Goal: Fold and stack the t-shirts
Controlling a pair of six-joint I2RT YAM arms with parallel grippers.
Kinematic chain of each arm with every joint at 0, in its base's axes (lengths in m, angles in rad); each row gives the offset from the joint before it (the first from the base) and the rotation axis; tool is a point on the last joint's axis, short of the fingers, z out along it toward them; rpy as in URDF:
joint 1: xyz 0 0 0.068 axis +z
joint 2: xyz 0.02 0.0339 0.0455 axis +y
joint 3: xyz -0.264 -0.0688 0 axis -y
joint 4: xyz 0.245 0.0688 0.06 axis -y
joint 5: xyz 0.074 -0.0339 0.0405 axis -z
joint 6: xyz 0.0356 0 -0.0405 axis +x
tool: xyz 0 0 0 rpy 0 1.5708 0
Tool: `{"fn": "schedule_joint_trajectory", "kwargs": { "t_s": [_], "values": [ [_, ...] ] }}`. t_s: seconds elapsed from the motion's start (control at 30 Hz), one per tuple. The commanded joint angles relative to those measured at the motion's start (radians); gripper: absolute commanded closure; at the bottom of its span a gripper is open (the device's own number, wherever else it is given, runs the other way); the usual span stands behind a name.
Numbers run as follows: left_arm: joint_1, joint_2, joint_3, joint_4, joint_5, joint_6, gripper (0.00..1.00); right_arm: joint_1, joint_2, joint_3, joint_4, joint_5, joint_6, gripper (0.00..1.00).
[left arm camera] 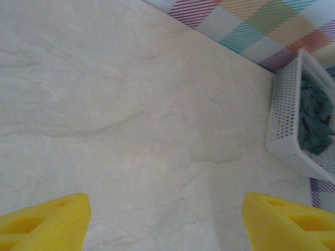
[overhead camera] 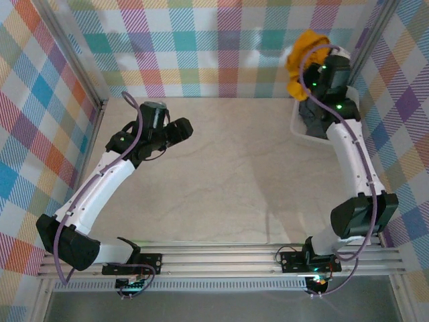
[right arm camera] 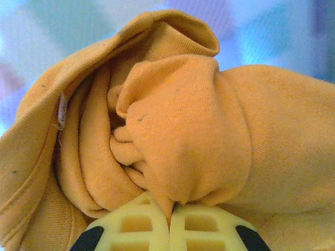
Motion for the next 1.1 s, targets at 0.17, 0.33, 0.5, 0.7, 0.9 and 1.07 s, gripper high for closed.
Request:
{"fn": "schedule_joint_trajectory", "kwargs": {
  "t_s": [0.17, 0.33, 0.5, 0.7, 0.9, 1.07],
  "values": [
    [-0.005, -0.063, 0.037, -0.140, -0.231, -0.027, 0.20, 0.403, -0.062, -0.181, -0.042, 0.048, -0.115, 0.90],
    [0.010, -0.093, 0.039, -0.221, -0.277, -0.024, 0.18, 0.534, -0.060, -0.375, -0.131, -0.048, -0.002, 0.34],
    [0.024, -0.096, -0.020, -0.305, -0.194, -0.016, 0.20, 0.512, -0.045, -0.432, -0.210, -0.120, 0.045, 0.28],
    [0.024, -0.069, -0.214, -0.296, -0.058, -0.024, 0.26, 0.394, 0.046, -0.430, -0.294, -0.294, 0.119, 0.32],
    [0.026, 0.038, -0.341, -0.201, 0.031, -0.088, 0.26, 0.368, 0.157, -0.424, -0.323, -0.409, 0.144, 0.35],
    [0.025, 0.135, -0.401, -0.092, 0.029, -0.164, 0.27, 0.365, 0.219, -0.464, -0.280, -0.448, 0.162, 0.36]
  ]
}}
